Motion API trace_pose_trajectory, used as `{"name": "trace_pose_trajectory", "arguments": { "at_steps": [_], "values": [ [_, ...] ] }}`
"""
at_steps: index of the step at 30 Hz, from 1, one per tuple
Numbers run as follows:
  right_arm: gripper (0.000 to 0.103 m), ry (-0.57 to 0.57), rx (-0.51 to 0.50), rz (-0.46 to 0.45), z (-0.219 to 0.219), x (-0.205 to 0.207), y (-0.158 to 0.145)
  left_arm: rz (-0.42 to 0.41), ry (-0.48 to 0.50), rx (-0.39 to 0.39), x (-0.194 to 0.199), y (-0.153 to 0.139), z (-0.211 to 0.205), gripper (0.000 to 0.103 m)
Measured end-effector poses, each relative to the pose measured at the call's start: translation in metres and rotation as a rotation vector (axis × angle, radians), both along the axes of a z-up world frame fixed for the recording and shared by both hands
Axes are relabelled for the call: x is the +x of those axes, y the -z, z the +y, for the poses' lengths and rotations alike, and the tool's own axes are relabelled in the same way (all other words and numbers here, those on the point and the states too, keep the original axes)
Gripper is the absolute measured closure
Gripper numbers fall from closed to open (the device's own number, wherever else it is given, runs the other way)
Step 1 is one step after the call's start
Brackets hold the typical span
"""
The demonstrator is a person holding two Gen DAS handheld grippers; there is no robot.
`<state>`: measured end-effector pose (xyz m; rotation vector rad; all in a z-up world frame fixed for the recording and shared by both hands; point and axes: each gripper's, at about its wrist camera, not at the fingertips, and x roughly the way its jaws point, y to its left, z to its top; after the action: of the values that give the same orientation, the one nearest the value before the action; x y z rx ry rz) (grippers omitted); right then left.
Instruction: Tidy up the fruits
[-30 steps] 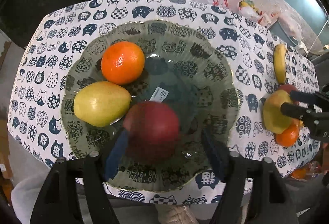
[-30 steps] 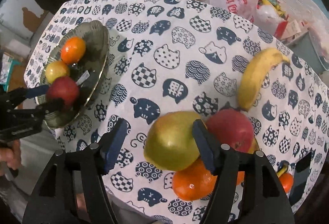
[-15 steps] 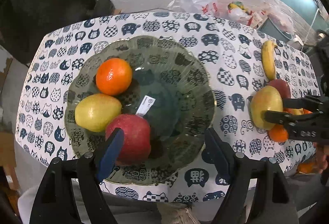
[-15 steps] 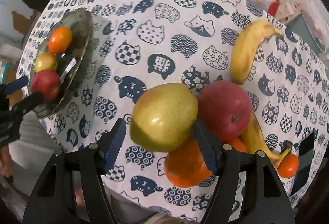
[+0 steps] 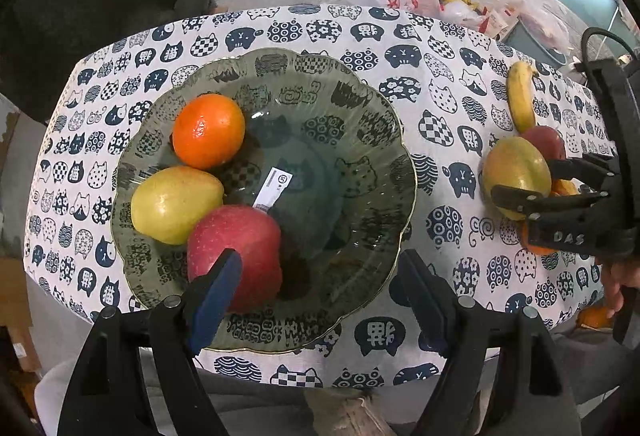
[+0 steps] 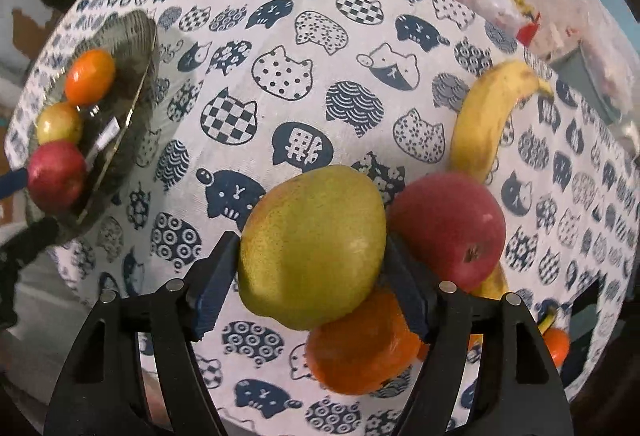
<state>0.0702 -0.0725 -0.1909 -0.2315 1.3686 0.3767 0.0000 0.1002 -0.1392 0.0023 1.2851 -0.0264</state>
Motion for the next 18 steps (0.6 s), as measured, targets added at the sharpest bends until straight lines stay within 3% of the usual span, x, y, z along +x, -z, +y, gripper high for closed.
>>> {"name": "trace_pose_trajectory", "arguments": {
  "at_steps": [6, 13, 18],
  "values": [
    [0.030, -0.103, -0.108, -0.075, 0.015, -0.009, 0.006, 0.005, 0.013, 0.004, -0.001, 0.001, -0.002, 0.021],
    [0.031, -0.139, -0.107, -0.110, 0.016, -0.020, 0.003, 0.017, 0.003, -0.013, -0.003, 0.002, 0.002, 0.021],
    [0.031, -0.164, -0.079, -0.154, 0.023, -0.027, -0.015, 0.013, -0.004, -0.016, -0.003, -0.001, 0.004, 0.021]
  ]
}}
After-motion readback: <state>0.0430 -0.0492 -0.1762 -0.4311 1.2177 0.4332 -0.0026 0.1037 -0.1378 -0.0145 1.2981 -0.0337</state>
